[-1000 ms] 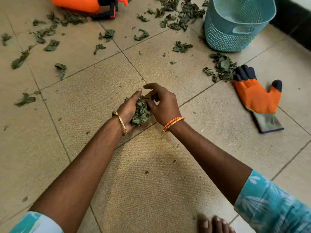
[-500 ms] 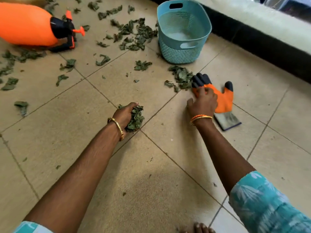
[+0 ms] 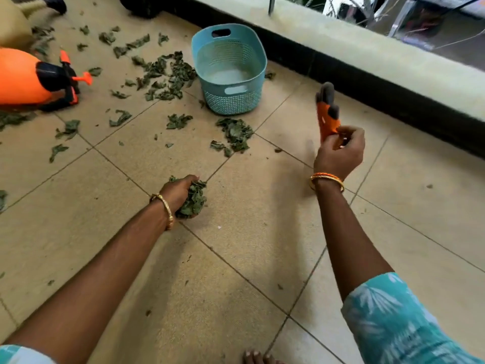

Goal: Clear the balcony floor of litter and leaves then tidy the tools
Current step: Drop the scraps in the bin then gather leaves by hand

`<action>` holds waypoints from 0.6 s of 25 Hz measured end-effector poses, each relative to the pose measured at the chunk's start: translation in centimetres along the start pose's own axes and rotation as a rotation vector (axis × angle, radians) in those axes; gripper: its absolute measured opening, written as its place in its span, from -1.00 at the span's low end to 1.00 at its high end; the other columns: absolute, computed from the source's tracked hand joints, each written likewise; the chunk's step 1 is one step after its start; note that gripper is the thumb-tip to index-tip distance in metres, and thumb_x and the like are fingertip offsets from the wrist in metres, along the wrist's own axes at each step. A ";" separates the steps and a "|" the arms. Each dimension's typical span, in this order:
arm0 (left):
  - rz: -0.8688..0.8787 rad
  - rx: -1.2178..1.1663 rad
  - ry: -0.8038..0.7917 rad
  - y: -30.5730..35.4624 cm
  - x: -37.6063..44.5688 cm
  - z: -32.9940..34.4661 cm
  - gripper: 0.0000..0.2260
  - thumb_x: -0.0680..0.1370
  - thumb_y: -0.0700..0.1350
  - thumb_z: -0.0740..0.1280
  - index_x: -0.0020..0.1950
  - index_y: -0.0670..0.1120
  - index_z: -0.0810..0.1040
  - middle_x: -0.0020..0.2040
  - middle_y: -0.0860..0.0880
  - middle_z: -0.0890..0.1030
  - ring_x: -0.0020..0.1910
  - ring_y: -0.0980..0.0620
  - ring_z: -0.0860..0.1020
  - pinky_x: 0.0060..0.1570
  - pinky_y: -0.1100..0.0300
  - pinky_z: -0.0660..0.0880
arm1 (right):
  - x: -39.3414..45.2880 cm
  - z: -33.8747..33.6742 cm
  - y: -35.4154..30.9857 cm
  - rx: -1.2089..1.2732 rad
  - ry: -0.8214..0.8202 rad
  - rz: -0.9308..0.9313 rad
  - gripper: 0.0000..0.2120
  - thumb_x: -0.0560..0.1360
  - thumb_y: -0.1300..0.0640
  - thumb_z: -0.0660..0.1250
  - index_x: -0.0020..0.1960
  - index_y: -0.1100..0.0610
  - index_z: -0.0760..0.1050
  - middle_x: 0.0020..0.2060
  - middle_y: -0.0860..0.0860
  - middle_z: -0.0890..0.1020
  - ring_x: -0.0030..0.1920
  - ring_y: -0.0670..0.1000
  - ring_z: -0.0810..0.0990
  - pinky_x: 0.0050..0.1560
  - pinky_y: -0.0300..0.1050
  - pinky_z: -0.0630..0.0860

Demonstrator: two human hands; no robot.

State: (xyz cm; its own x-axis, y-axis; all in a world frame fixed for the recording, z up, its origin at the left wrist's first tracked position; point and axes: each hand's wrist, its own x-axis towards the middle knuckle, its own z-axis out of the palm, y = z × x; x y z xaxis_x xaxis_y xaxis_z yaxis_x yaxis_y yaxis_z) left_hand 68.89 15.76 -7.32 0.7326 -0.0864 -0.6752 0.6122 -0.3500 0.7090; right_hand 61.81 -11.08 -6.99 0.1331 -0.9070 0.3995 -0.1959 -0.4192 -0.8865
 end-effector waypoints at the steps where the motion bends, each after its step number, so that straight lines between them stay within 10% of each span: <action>1: 0.012 0.036 0.011 0.3 -0.7 -0.1 -0.65 0.53 0.04 0.33 0.15 -0.21 0.55 0.06 -0.25 0.59 -0.19 -0.09 0.53 -0.13 0.14 0.47 | 0.6 -0.4 -0.4 -0.027 0.051 -0.074 -0.87 0.39 0.33 0.23 -0.09 0.25 0.51 -0.12 0.18 0.55 -0.08 0.09 0.52 -0.06 -0.12 0.46; 4: 0.051 0.110 0.044 1.2 -1.2 -0.4 -0.59 0.51 0.05 0.35 0.21 -0.23 0.53 0.09 -0.24 0.59 0.01 -0.18 0.57 0.02 0.02 0.51 | 2.0 -0.5 -0.3 -0.237 0.017 -0.214 -0.82 0.35 0.35 0.24 -0.10 0.23 0.55 -0.05 0.22 0.52 0.01 0.20 0.49 0.03 -0.05 0.37; 11: 0.065 0.159 0.045 0.8 1.0 0.7 -0.51 0.49 0.06 0.36 0.25 -0.28 0.49 0.10 -0.22 0.58 0.02 -0.18 0.56 0.04 0.03 0.52 | -2.6 4.9 3.8 -0.552 -0.979 -0.077 -0.44 0.48 0.04 0.30 0.40 0.25 0.27 0.39 0.24 0.28 0.39 0.21 0.26 0.39 -0.01 0.25; 15: 0.051 0.117 0.072 0.9 2.8 -0.6 -0.54 0.50 0.06 0.36 0.23 -0.27 0.50 0.06 -0.19 0.58 -0.04 -0.15 0.54 0.00 0.07 0.51 | -6.2 9.0 2.5 -0.526 -1.024 -0.108 -0.17 0.45 -0.20 0.31 0.50 0.21 0.05 0.49 0.22 0.10 0.49 0.17 0.07 0.48 0.01 0.08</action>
State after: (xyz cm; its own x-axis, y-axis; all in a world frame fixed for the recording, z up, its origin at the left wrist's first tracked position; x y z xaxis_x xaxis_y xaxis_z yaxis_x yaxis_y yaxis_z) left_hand 71.71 15.76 -8.45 0.7838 -0.0409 -0.6197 0.5381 -0.4533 0.7106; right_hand 69.27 -6.15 -13.75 0.8521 -0.5088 -0.1223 -0.4834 -0.6757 -0.5566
